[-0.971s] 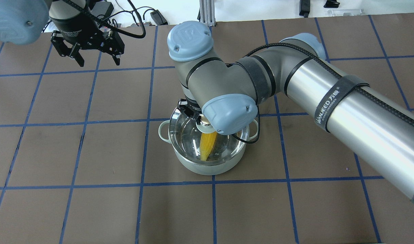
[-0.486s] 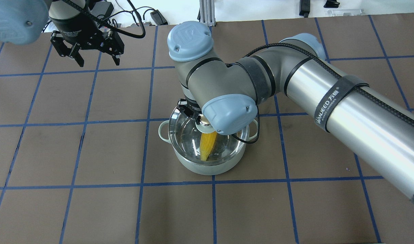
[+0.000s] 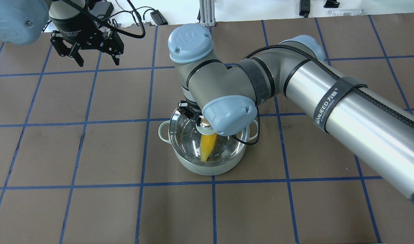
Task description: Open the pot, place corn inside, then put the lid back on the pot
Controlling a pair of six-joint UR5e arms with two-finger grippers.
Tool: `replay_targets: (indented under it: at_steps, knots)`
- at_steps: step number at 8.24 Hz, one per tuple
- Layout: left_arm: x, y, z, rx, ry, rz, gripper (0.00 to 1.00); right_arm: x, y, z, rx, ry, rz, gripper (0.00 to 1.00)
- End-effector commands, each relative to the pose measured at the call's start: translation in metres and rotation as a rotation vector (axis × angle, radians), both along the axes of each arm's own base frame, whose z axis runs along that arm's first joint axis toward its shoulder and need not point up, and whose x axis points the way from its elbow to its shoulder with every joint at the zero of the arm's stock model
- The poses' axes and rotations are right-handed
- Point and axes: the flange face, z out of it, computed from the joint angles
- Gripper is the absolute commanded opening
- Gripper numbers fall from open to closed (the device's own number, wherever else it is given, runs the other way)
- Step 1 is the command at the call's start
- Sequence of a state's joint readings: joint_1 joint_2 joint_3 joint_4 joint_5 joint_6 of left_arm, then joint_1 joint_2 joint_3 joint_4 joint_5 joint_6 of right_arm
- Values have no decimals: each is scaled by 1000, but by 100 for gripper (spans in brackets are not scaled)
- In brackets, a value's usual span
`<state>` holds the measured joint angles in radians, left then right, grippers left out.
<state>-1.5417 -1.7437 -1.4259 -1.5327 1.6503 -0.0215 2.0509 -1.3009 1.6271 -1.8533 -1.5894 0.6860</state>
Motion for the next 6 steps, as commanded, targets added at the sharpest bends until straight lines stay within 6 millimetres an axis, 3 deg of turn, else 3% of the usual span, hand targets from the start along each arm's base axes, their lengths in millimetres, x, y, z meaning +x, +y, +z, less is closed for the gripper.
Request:
replay_targets:
  at_steps: [1, 2, 3, 5, 6]
  knots:
    - [1, 0, 0, 0, 0, 2, 100, 0, -1, -4, 3, 8, 2, 38]
    - [1, -1, 0, -4, 1, 2, 100, 0, -1, -2, -1, 6, 2, 79]
    - [1, -1, 0, -4, 1, 3, 100, 0, 0, -1, 2, 5, 14, 100]
    - [1, -1, 0, -2, 0, 3, 100, -2, -2, 5, -14, -1, 13, 100]
    - [1, -1, 0, -4, 1, 2, 100, -4, -1, 19, -35, -12, 16, 100]
